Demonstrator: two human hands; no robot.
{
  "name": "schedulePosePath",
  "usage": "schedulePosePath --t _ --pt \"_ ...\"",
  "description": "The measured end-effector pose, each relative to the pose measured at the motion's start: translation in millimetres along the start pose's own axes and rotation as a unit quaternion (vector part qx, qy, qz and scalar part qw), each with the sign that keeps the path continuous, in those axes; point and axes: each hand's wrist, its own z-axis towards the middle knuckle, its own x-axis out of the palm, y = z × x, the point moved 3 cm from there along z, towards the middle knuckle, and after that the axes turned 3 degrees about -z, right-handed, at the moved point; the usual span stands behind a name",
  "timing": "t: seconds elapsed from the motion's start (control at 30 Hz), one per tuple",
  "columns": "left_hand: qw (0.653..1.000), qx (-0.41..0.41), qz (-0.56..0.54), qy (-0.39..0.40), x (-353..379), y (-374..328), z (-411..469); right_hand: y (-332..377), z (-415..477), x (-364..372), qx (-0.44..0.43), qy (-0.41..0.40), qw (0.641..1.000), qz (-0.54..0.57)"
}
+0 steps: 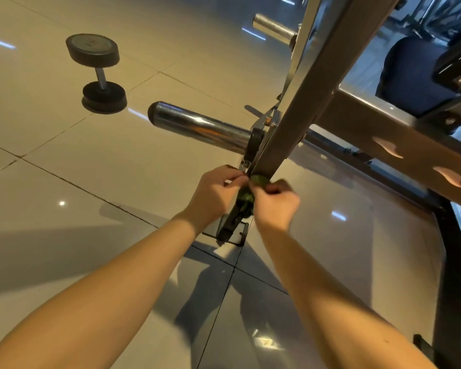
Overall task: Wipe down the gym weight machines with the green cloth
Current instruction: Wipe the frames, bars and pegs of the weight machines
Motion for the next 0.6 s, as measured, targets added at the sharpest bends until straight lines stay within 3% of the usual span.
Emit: schedulePosePath --t 0.13,0.3,0.47,0.53,0.6 --pt "1.000 0.008 -0.018 -0.002 0.6 -1.2 2.2 34.3 10.3 -16.1 -0.022 -0.024 0.998 0.047" --pt "0.999 -0.015 -0.030 -0.040 8.2 7.4 2.5 -6.6 6.9 5.2 -0.047 -0.004 0.999 0.017" --pt "0.996 -0.075 0.009 -0.047 14.2 23.8 -21.8 -66.8 2.9 28.5 0.040 0.055 0.998 -0.012" --pt "0.988 -0.143 0.013 -0.048 14.5 35.8 -38.2 -73.3 4.9 27.8 0.025 0.068 0.997 -0.040" --pt "0.965 -0.254 -0.062 -0.010 19.9 42.1 -51.8 -77.1 7.4 23.9 0.024 0.118 0.991 -0.058"
